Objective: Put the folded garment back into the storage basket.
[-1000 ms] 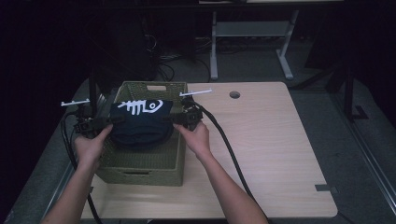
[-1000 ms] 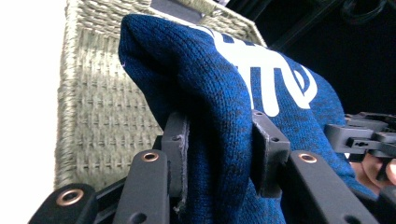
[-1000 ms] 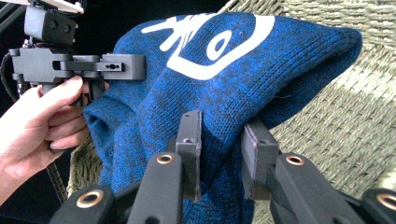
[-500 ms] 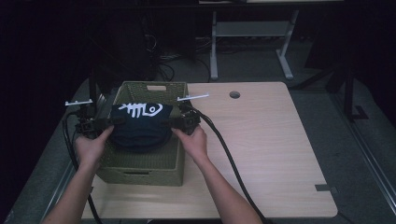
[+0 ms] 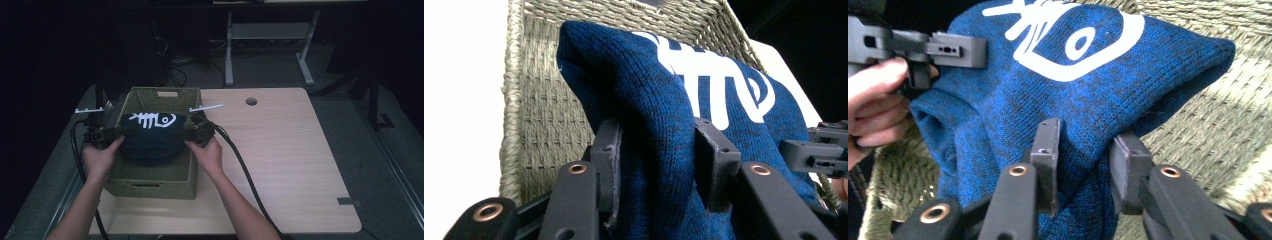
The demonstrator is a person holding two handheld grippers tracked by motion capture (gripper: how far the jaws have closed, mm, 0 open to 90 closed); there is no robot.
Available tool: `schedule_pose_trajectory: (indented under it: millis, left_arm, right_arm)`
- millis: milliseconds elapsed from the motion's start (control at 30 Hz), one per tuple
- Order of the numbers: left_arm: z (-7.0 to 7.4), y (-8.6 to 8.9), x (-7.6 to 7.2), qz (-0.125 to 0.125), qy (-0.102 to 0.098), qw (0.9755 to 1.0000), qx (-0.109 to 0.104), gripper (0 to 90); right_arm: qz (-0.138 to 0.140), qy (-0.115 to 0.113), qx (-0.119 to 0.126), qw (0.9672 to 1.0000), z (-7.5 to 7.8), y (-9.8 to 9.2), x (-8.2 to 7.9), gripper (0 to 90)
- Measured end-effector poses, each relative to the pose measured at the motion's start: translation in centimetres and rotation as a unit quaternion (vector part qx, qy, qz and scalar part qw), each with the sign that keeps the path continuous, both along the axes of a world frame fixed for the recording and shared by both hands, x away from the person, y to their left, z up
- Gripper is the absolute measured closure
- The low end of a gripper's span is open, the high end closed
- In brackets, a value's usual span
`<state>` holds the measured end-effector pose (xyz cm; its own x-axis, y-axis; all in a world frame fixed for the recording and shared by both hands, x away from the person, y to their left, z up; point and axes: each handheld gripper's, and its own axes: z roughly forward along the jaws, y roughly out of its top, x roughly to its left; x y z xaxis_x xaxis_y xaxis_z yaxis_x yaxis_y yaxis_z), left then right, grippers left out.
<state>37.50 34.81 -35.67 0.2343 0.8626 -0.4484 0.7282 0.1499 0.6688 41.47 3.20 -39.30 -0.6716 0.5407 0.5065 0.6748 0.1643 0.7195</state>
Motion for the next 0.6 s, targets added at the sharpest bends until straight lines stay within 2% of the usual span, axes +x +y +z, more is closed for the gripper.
schedule_pose_trajectory:
  millis: [100,200,267,333,400,533,600]
  left_arm:
    - [0.0,0.0,0.0,0.009,0.0,0.9999,0.011,51.1]
    - [0.1,-0.1,-0.3,0.009,-0.01,0.9997,0.023,48.4]
    - [0.4,-0.2,-0.4,0.012,-0.024,0.9992,0.031,47.2]
    - [0.7,-0.3,-0.5,0.009,-0.031,0.9991,0.027,47.3]
    - [0.9,-0.3,-0.6,0.007,-0.04,0.999,0.02,47.3]
    - [1.4,-0.6,-0.9,0.002,-0.057,0.9984,0.006,47.2]
    - [1.6,-0.8,-0.9,0.001,-0.059,0.9982,0.007,46.9]
  right_arm:
    - [-0.012,-0.015,-0.02,0.9996,0.3,0.1,-0.3,59.6]
    - [-0.041,-0.032,-0.044,0.9977,0.8,0.1,-0.6,52.1]
    - [-0.05,-0.046,-0.051,0.9964,1.2,-0.1,-0.7,49.7]
    - [-0.049,-0.055,-0.046,0.9962,1.7,-0.3,-0.8,49.4]
    - [-0.046,-0.057,-0.03,0.9968,2.1,-0.7,-0.8,48.6]
    - [-0.036,-0.052,-0.014,0.9979,2.4,-1.4,-0.6,46.4]
    - [-0.028,-0.049,-0.008,0.9984,2.5,-1.7,-0.5,44.9]
